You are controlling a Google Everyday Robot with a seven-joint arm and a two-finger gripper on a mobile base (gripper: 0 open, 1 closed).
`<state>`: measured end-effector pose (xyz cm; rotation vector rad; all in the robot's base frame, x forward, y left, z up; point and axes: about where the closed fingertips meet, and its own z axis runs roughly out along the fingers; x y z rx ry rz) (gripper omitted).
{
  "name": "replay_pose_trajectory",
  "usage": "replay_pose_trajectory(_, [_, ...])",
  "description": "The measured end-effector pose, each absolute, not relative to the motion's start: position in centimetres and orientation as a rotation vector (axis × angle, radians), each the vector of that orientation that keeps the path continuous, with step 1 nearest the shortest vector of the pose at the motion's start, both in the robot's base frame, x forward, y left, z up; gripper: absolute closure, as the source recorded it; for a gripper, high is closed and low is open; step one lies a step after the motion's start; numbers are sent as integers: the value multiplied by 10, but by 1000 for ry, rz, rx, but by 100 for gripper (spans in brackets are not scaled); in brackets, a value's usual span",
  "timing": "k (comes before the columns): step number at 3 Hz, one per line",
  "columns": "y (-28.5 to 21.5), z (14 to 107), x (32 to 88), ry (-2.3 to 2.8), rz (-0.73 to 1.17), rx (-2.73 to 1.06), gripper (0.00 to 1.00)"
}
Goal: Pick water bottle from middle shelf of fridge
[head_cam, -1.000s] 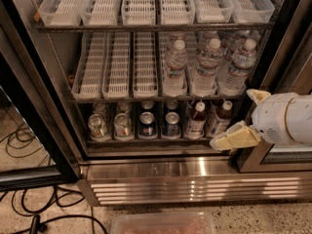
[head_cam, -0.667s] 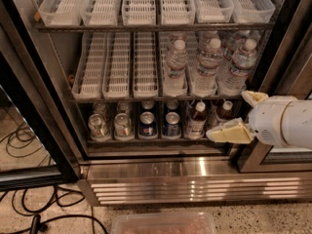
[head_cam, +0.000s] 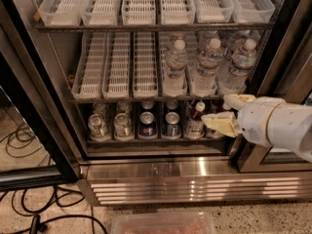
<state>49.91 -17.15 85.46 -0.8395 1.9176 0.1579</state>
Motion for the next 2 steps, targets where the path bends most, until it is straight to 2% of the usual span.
replay_pose_trajectory(1, [-170,855,500,1914,159,-836,33])
replay_pose_trajectory(2, [-170,855,500,1914,160,-836,15])
